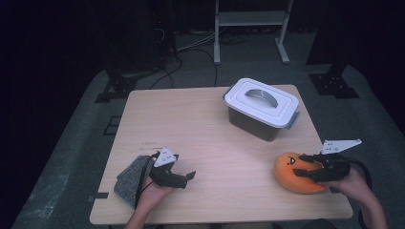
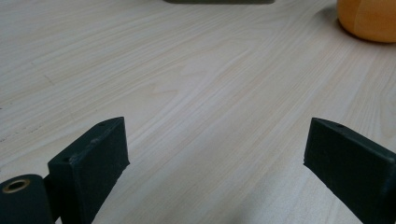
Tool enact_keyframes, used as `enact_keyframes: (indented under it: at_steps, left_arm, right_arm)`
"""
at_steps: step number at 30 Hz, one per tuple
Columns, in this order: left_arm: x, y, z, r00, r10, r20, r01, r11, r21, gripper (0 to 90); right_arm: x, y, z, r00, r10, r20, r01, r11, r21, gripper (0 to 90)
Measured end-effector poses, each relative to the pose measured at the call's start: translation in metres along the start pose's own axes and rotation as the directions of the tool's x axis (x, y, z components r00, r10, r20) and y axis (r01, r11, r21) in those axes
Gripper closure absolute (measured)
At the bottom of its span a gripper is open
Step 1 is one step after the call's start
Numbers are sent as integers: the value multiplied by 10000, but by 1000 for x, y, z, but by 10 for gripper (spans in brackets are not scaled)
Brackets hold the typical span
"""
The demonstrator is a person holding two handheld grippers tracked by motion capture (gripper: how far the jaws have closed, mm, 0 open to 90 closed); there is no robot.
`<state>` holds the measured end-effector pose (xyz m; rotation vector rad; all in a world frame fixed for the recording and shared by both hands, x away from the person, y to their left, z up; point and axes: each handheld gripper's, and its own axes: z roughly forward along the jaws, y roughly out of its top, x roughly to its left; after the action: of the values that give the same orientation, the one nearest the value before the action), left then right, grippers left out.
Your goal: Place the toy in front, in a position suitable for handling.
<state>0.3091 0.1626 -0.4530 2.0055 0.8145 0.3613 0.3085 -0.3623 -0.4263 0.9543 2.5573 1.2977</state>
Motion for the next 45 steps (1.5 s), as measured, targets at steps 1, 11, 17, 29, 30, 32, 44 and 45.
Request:
enact_keyframes:
  at_steps: [1, 11, 17, 29, 30, 32, 44, 45]
  left_arm:
    - [1, 0, -1, 10000, -38, -21, 38, 10000, -2, 56]
    - [7, -1, -5, 9996, -197, -222, 194, 9997, -130, 56]
    - [12, 0, -10, 9987, -236, -452, 226, 9995, -218, 56]
    - [31, -1, -33, 9959, -249, -872, 207, 9986, -492, 56]
    - [33, -2, -36, 9956, -251, -903, 205, 9985, -512, 56]
    - [38, -3, -41, 9969, -281, -736, 251, 9988, -410, 56]
    - [53, -15, -59, 9986, 519, -35, -513, 9939, 981, 131]
    - [53, -15, -59, 9986, 519, -35, -513, 9939, 981, 145]
  right_arm:
    - [0, 4, -2, 9998, 63, 178, -66, 9998, 167, 474]
    - [10, 18, -10, 9979, -444, 461, 468, 9976, -505, 641]
    - [36, 43, 6, 9908, -1334, -232, 1305, 9865, -989, 643]
    - [103, 115, 106, 9121, -3663, -1841, 3629, 9303, -534, 642]
    - [107, 120, 114, 9076, -3731, -1925, 3699, 9275, -535, 641]
    - [113, 127, 128, 9002, -3850, -2036, 3818, 9225, -562, 641]
    - [125, 108, 158, 8956, -3948, -2051, 3893, 9186, -681, 408]
    - [125, 108, 158, 8956, -3948, -2051, 3893, 9186, -681, 408]
